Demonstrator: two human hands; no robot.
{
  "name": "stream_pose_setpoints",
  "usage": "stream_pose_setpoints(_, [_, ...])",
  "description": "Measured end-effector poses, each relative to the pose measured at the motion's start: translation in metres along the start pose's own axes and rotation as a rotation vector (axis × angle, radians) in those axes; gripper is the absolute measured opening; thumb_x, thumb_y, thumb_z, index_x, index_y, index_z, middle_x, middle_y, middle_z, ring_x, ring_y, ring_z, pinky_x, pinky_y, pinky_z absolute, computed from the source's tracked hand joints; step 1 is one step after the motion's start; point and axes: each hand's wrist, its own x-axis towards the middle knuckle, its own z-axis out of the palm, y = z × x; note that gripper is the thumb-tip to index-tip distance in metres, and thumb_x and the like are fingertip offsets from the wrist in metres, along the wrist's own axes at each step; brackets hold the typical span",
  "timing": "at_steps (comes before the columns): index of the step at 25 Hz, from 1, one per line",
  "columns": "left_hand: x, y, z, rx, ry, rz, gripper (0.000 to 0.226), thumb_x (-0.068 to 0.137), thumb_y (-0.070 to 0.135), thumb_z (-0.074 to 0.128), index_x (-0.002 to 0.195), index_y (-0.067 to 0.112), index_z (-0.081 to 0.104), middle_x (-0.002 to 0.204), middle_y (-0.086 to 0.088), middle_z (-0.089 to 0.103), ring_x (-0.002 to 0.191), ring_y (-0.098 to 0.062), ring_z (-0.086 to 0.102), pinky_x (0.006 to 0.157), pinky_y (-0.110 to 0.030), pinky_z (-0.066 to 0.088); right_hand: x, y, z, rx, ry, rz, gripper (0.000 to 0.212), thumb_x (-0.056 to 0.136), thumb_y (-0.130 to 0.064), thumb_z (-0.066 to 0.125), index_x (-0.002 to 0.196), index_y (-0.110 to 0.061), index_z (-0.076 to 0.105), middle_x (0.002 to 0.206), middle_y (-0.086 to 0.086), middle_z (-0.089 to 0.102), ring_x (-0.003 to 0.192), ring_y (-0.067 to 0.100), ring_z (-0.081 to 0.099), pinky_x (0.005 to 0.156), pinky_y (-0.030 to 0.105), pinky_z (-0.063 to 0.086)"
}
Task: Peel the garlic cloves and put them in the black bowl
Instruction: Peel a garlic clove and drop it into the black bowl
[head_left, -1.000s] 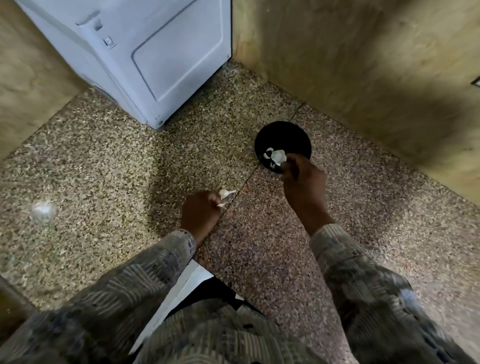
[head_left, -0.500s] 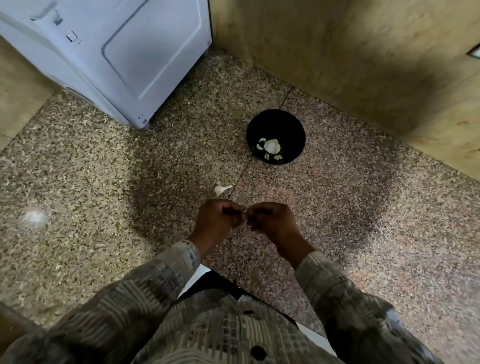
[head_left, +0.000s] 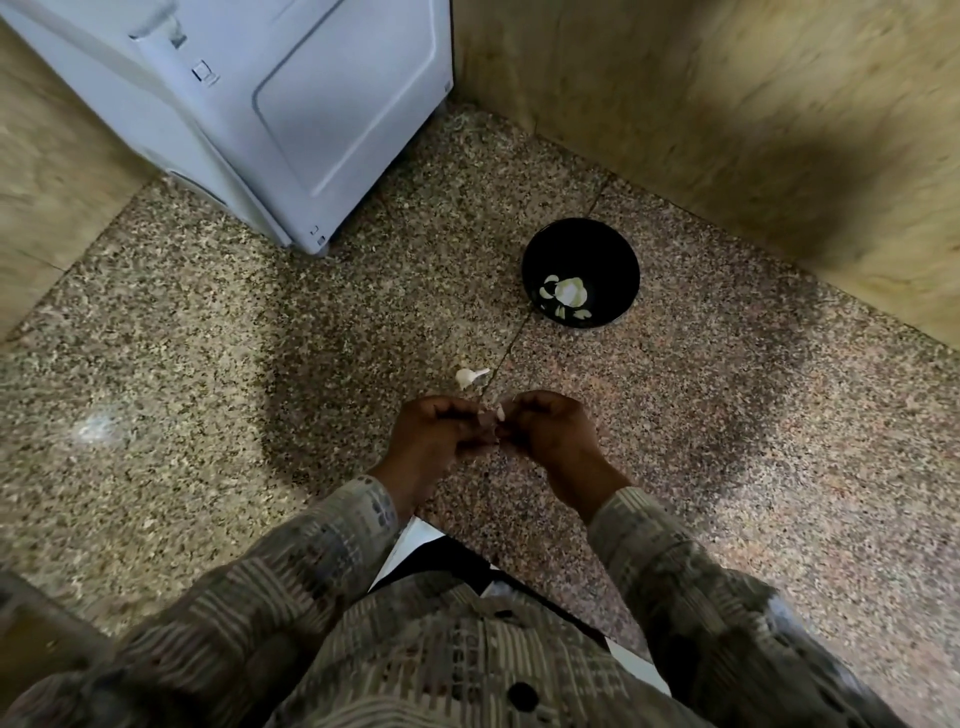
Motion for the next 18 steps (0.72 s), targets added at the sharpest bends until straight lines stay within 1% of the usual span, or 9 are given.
stream_pose_setpoints(2, [-0.002,-0.003,-0.007,-0.064,0.017,-0.022,0.012,0.089,-0.002,0.073,0.1,-0.003,0.072,0.09,-0.022,0.076,0.081,-0.032,0.075,0.07,-0.039,0.063,0.011,0.0,0.007,-0.076,0.041,0.009,0.008,0.097,-0.008,0.068,0.099,-0.002,0.072,0.094,0.019,0.077,0.07,0.018,0.076,0.059,0.029,0.06])
stream_pose_setpoints(5, [-0.003,-0.012,-0.017,-0.042,0.027,-0.019,0.008,0.094,-0.001,0.067,0.101,-0.005,0.07,0.087,-0.025,0.073,0.076,-0.029,0.074,0.067,-0.035,0.06,0.024,-0.003,0.013,-0.307,0.014,-0.06,0.015,0.096,-0.005,0.065,0.087,-0.012,0.075,0.086,0.013,0.079,0.079,0.026,0.078,0.075,0.049,0.065])
stream_pose_setpoints(7, [-0.001,-0.017,-0.018,0.039,0.031,-0.01,0.006,0.093,-0.001,0.069,0.096,-0.003,0.073,0.082,-0.023,0.072,0.071,-0.028,0.07,0.069,-0.036,0.056,0.025,-0.004,0.007,-0.558,0.009,-0.183,0.015,0.093,-0.01,0.067,0.085,-0.017,0.079,0.087,0.005,0.079,0.084,0.024,0.076,0.084,0.048,0.063])
stream_pose_setpoints(9, [0.003,-0.022,-0.014,0.219,0.022,0.059,0.005,0.09,0.003,0.075,0.089,0.006,0.078,0.075,-0.018,0.073,0.067,-0.025,0.066,0.067,-0.037,0.053,0.015,-0.001,-0.006,-0.774,0.042,-0.297,0.012,0.094,-0.018,0.07,0.097,-0.02,0.081,0.1,0.0,0.079,0.093,0.019,0.073,0.091,0.038,0.059])
stream_pose_setpoints(10, [0.006,-0.025,-0.01,0.355,0.005,0.124,0.005,0.088,0.008,0.078,0.087,0.012,0.08,0.071,-0.012,0.074,0.063,-0.021,0.065,0.065,-0.034,0.052,0.009,0.004,-0.015,-0.805,0.034,-0.323,0.012,0.094,-0.02,0.071,0.101,-0.02,0.081,0.103,-0.001,0.078,0.095,0.017,0.072,0.092,0.035,0.058])
stream_pose_setpoints(12, [0.01,-0.03,0.001,0.679,-0.056,0.304,0.005,0.085,0.019,0.079,0.088,0.021,0.082,0.07,0.005,0.074,0.062,-0.004,0.066,0.065,-0.021,0.051,-0.003,0.021,-0.031,-0.812,-0.016,-0.323,0.012,0.095,-0.025,0.073,0.102,-0.023,0.081,0.1,-0.004,0.078,0.091,0.013,0.071,0.087,0.032,0.057])
stream_pose_setpoints(14, [0.011,-0.03,0.015,0.897,-0.091,0.461,0.009,0.085,0.019,0.077,0.091,0.023,0.082,0.077,0.012,0.076,0.07,0.007,0.065,0.069,-0.008,0.048,-0.009,0.034,-0.042,-0.859,0.007,-0.357,0.013,0.097,-0.027,0.07,0.102,-0.025,0.082,0.098,-0.003,0.077,0.087,0.014,0.07,0.081,0.031,0.056])
stream_pose_setpoints(16, [0.014,-0.03,0.03,0.977,-0.097,0.56,0.011,0.086,0.023,0.075,0.093,0.023,0.082,0.084,0.009,0.078,0.075,0.006,0.066,0.074,-0.013,0.052,-0.004,0.042,-0.049,-0.901,0.09,-0.408,0.015,0.098,-0.028,0.066,0.098,-0.024,0.081,0.095,0.0,0.075,0.084,0.017,0.069,0.078,0.036,0.057])
stream_pose_setpoints(18, [0.017,-0.031,0.039,1.126,-0.098,0.676,0.014,0.088,0.029,0.071,0.095,0.021,0.081,0.087,0.003,0.077,0.078,-0.009,0.07,0.073,-0.023,0.055,-0.002,0.042,-0.049,-0.958,0.126,-0.409,0.018,0.099,-0.031,0.063,0.094,-0.024,0.079,0.092,-0.001,0.072,0.081,0.016,0.066,0.076,0.038,0.056])
